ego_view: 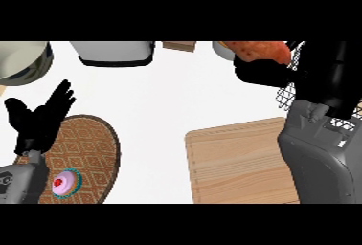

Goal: Pick the sweet potato from the cutting board and place it in the basket

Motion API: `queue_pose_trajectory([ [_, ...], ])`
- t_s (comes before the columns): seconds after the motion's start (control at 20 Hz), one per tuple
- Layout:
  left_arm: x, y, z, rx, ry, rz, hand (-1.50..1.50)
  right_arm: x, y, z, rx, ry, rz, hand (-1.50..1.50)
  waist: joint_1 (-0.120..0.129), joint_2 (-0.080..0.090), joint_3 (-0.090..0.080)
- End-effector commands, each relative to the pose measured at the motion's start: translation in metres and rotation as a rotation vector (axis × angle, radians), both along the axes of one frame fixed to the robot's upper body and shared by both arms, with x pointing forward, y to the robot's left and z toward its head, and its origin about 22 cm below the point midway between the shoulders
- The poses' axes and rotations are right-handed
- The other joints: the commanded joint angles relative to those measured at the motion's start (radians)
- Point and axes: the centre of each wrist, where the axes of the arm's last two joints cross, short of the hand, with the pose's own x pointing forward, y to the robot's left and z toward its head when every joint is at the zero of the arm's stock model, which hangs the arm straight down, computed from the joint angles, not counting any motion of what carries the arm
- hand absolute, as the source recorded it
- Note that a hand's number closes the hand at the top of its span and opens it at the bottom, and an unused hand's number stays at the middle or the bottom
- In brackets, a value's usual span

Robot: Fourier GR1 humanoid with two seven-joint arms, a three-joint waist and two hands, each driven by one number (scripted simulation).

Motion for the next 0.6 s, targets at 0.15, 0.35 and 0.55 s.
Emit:
queue_pose_trajectory([
  [0.15,-0.008,-0.005,-0.013,-0.011,0.011,-0.01,0.0,0.021,-0.082,-0.017,-0.027,0.027,-0.119,1.5,-0.002,0.001,0.001],
  [0.35,0.003,-0.007,0.005,-0.018,-0.003,0.006,0.0,0.036,-0.112,-0.023,-0.007,0.029,-0.106,1.5,0.0,0.001,0.001],
  [0.55,0.001,-0.003,0.011,0.007,0.014,-0.017,0.0,0.036,-0.134,-0.05,-0.031,0.04,-0.127,1.5,0.002,0.001,0.001],
])
